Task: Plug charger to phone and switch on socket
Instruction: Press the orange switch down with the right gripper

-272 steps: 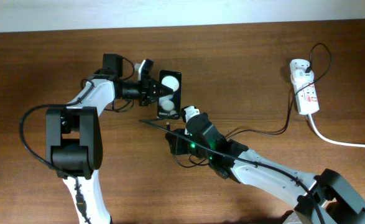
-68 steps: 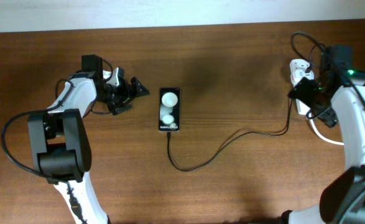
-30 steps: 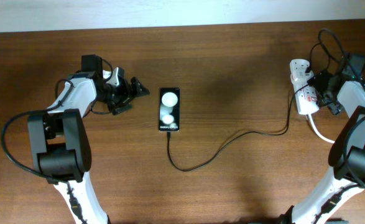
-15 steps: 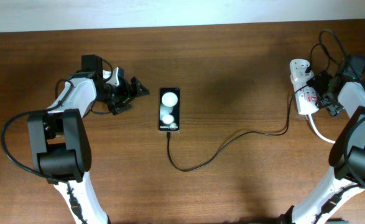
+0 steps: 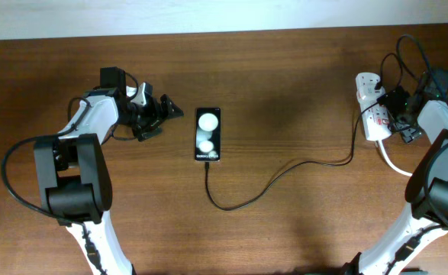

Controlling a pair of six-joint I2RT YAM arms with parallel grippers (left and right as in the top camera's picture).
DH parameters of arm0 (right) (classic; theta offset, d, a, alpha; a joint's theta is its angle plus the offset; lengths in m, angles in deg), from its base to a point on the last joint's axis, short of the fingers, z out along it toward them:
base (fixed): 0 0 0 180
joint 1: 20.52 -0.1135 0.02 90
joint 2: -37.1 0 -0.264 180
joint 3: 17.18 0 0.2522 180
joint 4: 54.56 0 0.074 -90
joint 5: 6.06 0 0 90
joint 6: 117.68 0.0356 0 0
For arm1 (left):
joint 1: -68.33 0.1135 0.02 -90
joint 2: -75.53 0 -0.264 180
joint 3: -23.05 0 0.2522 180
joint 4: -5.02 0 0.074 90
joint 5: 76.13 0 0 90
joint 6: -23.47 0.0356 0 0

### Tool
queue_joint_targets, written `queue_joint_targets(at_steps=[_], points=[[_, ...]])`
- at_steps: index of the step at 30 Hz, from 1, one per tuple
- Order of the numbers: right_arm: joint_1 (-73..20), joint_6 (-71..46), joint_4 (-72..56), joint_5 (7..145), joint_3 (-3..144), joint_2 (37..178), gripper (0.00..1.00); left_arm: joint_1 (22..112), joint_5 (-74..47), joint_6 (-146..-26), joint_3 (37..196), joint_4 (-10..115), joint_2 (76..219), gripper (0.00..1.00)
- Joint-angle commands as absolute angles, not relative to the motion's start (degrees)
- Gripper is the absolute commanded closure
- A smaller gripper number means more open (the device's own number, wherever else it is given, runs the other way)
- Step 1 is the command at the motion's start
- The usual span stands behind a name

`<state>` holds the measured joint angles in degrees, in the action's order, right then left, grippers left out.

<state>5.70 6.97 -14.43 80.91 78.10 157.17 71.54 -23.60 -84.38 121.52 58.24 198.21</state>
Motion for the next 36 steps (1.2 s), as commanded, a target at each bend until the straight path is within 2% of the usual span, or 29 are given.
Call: queue_joint_targets(at_steps=[1,16,34,36], points=[[4.63,4.02,-11.13,77.52,76.24,160.25,0.01,72.00,-20.83,-84.55,120.86,58.51,198.60,0.01],[4.25,4.02,-9.45,81.42,76.24,160.25,0.01,72.00,-20.83,-84.55,120.86,58.51,198.60,0.01],[1.19,-2.40,-8.05,79.45,76.24,160.27,0.01,72.00,-20.83,-84.55,120.86,58.51,198.60,0.01],[1.28,-2.38,-7.57,82.44,76.24,160.27,0.01,72.00,-20.83,-84.55,120.86,58.51,198.60,0.01]])
